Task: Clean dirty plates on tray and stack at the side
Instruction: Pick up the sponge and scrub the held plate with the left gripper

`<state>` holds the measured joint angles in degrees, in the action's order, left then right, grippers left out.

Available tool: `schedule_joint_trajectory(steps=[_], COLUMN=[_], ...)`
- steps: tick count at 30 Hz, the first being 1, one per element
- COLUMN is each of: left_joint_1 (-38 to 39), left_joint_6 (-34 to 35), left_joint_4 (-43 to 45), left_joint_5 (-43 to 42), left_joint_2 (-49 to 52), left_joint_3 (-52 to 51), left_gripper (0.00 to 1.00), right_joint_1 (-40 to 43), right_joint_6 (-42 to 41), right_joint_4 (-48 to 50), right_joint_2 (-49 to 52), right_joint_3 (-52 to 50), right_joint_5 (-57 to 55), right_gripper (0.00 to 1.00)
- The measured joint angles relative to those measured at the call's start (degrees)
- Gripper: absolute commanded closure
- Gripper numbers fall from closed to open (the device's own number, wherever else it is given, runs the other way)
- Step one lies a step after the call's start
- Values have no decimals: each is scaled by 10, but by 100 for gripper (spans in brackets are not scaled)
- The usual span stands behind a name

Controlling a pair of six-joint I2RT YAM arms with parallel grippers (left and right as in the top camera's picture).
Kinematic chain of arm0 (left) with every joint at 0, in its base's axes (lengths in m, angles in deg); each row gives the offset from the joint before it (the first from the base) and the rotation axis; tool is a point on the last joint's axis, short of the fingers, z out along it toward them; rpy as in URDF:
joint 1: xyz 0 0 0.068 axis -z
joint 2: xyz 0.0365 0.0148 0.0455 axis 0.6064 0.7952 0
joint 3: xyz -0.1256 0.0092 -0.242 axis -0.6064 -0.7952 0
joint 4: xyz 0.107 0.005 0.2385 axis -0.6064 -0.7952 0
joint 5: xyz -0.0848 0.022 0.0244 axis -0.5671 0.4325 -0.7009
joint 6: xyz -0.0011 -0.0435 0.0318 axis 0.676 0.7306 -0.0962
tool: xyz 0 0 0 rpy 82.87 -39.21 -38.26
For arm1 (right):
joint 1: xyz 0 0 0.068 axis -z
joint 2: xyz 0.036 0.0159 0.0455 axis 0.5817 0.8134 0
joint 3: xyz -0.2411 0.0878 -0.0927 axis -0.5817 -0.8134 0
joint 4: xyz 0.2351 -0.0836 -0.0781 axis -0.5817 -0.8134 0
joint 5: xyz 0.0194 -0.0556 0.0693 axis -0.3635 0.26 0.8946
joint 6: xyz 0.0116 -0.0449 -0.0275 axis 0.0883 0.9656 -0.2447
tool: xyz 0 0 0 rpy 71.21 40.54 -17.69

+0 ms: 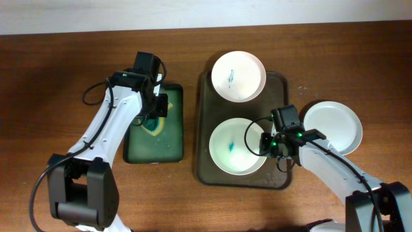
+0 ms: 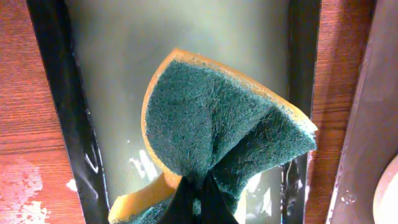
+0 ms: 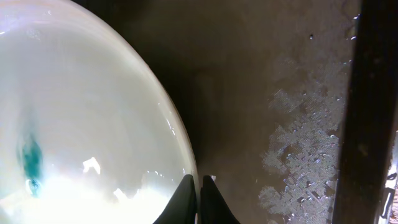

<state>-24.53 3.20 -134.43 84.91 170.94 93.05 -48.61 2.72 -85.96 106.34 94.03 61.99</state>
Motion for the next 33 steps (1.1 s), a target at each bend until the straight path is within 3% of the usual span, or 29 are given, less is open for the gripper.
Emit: schedule_joint_trajectory(steps=[4, 7, 14, 21, 24, 27, 31, 33], left_joint_1=[22, 119, 272, 289, 286, 270, 269, 266], left_joint_6=[0, 16, 120, 136, 135, 135, 134, 131], left_joint_4=[40, 73, 186, 164, 61, 40, 74, 119], left_joint_5=[-140, -207, -217, -206, -76, 18, -15, -110], left_joint_2=[0, 2, 153, 170, 174, 175, 178, 186], left_joint_3=[0, 0, 1, 23, 70, 73, 73, 73], left_gripper=[100, 100, 100, 100, 100, 100, 100, 100], right_joint_1=[0, 0, 0, 3, 1, -1, -1, 5], right_joint_6=[0, 0, 0, -1, 0, -3, -7, -11], right_joint_4=[0, 0, -7, -10, 1, 9, 4, -4], right_joint_2=[0, 0, 2, 5, 5, 5, 5, 5], right_joint_3=[0, 0, 0, 0, 0, 1, 2, 2], right_joint_5=[0, 0, 2, -8, 17, 37, 28, 5], right_gripper=[95, 95, 95, 95, 96, 96, 96, 96])
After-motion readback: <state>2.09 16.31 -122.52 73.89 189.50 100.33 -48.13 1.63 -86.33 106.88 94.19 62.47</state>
